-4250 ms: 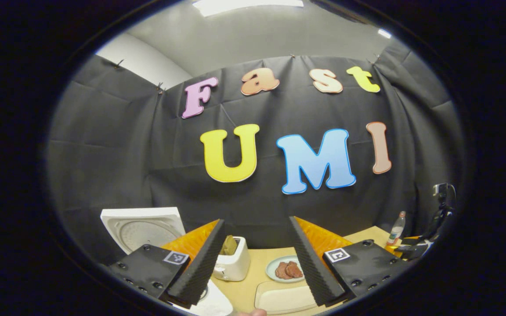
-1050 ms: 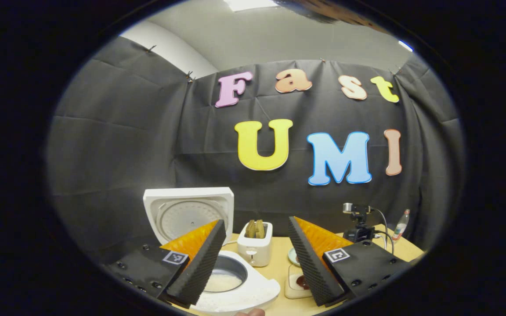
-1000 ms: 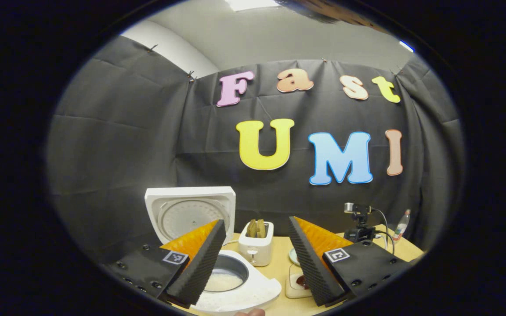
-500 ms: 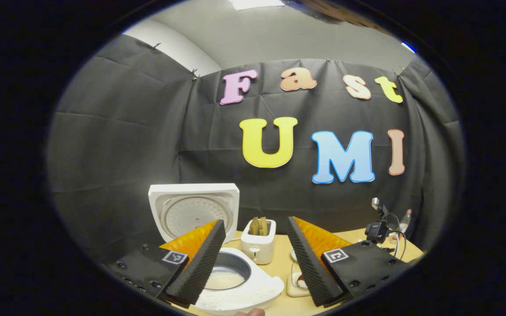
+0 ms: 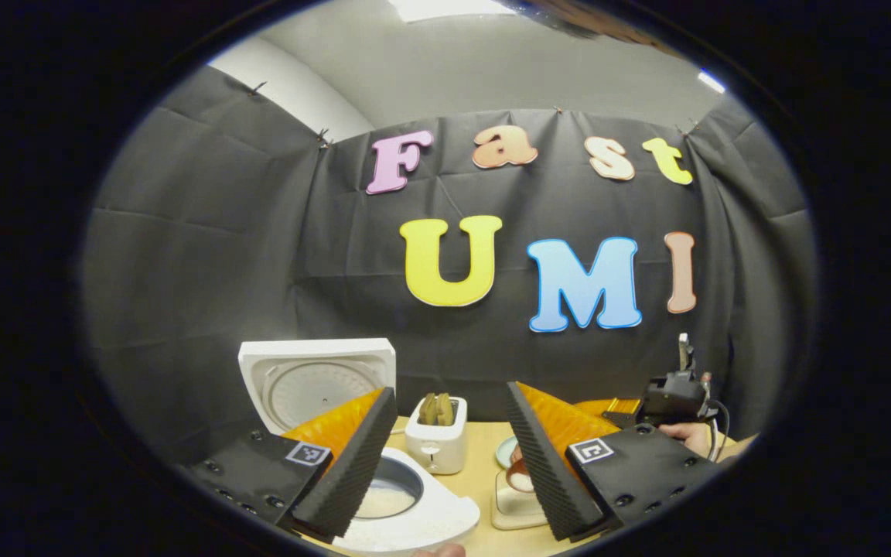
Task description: Close the left gripper, press the button to open the rice cooker; take a wooden spoon from the chopstick holder with the right hand, scoop a spoonful of rice and pour it into the rice cooker, then put the wooden spoon back into the chopstick holder.
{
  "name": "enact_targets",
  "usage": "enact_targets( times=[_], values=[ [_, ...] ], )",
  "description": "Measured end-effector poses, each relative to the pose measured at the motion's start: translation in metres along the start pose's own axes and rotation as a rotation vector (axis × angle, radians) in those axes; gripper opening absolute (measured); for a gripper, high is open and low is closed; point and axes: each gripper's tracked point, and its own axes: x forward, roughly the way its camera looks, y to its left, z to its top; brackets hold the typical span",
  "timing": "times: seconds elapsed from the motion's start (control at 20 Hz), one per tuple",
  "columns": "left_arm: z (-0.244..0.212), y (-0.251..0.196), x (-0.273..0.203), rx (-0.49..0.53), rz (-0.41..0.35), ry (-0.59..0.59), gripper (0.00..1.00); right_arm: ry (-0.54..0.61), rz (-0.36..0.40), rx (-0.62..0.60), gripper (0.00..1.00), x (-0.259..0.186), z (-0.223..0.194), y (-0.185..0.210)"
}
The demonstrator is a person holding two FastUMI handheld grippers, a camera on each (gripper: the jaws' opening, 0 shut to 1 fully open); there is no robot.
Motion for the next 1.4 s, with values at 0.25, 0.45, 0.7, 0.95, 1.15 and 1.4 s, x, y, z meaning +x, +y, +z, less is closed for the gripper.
enact_targets(
  times=[0.25,0.45,0.7,0.95,1.15,1.4],
  values=[
    [0.008,0.001,-0.011,-0.001,0.001,-0.018,0.99,0.061,0.079,-0.061,0.13,0.028,-0.030,0.051],
    [0.021,0.017,-0.018,0.006,0.015,-0.027,0.96,0.091,0.106,-0.107,0.13,0.048,-0.050,0.085],
    [0.022,0.041,-0.027,-0.005,0.038,-0.021,0.99,0.127,0.094,-0.131,0.13,0.073,-0.082,0.099],
    [0.022,0.054,-0.033,-0.023,0.044,-0.030,1.00,0.153,0.079,-0.227,0.13,0.098,-0.121,0.111],
    [0.031,0.063,-0.038,-0.012,0.028,-0.050,1.00,0.175,0.088,-0.310,0.12,0.120,-0.152,0.123],
    [0.033,0.072,-0.043,-0.008,-0.014,-0.057,1.00,0.171,0.078,-0.427,0.13,0.134,-0.177,0.124]
  ],
)
